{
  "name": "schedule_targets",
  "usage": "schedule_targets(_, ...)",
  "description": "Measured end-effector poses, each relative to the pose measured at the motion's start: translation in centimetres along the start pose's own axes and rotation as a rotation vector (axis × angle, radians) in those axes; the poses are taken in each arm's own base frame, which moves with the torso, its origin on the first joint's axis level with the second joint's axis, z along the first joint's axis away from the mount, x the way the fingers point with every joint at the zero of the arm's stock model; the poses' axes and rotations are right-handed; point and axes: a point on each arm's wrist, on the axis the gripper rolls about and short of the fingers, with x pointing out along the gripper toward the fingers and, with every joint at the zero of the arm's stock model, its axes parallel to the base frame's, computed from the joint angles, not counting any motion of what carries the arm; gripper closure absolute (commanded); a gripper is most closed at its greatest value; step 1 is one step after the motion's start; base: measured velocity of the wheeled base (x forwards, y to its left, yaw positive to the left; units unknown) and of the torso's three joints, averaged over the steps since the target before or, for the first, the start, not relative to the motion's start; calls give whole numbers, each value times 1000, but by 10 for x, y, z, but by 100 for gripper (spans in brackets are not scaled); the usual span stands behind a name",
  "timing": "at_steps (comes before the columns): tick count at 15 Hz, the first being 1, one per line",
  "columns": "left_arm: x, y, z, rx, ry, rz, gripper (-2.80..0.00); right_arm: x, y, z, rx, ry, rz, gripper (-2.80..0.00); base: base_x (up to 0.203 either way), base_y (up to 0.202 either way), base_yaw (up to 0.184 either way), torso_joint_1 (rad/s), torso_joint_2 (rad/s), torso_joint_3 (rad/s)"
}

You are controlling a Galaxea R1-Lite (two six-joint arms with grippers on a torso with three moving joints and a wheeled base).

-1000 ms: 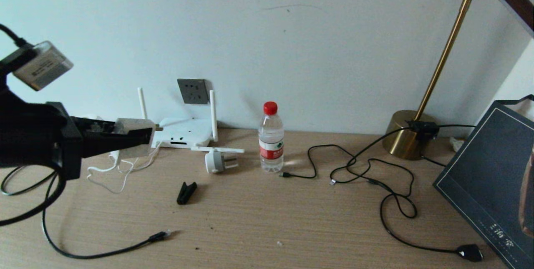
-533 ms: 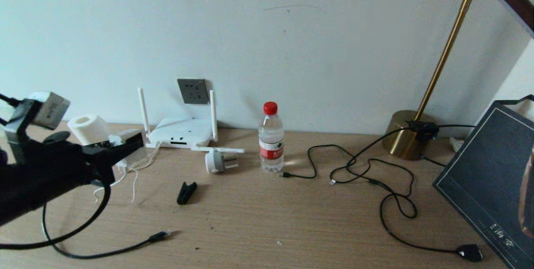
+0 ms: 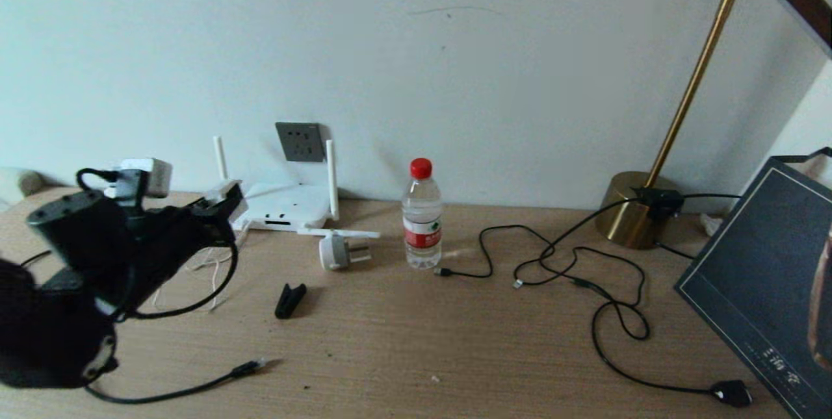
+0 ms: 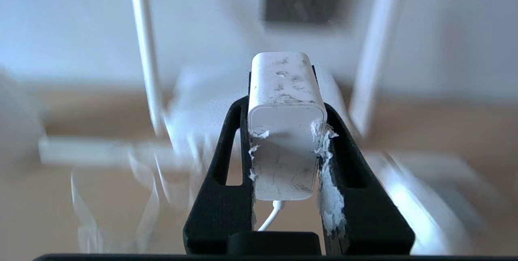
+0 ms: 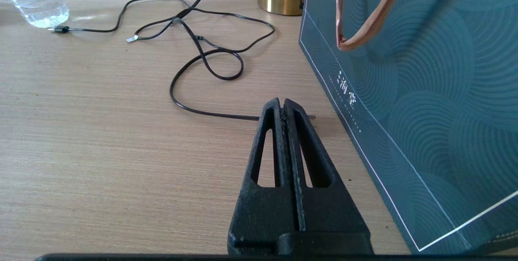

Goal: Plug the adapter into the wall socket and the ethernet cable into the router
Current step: Align plug and socket

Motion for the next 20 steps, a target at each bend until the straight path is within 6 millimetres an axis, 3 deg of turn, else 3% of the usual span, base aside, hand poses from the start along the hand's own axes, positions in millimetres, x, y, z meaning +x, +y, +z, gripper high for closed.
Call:
schedule_targets(6,77,5,-25,35,-158,4,0,0,0,0,0,0,0,0,0,0,0,0,0,0)
schedule_targets(9,101,-10,-30,33,-202,-34,0,0,0,0,0,-1,0,0,0,0,0,0,0,0)
schedule_targets(14,120,-30,-25,32,-270,-76,0,0,0,0,0,0,0,0,0,0,0,0,0,0)
schedule_targets(20,127,-32,-28,26,-225,-79,0,0,0,0,0,0,0,0,0,0,0,0,0,0)
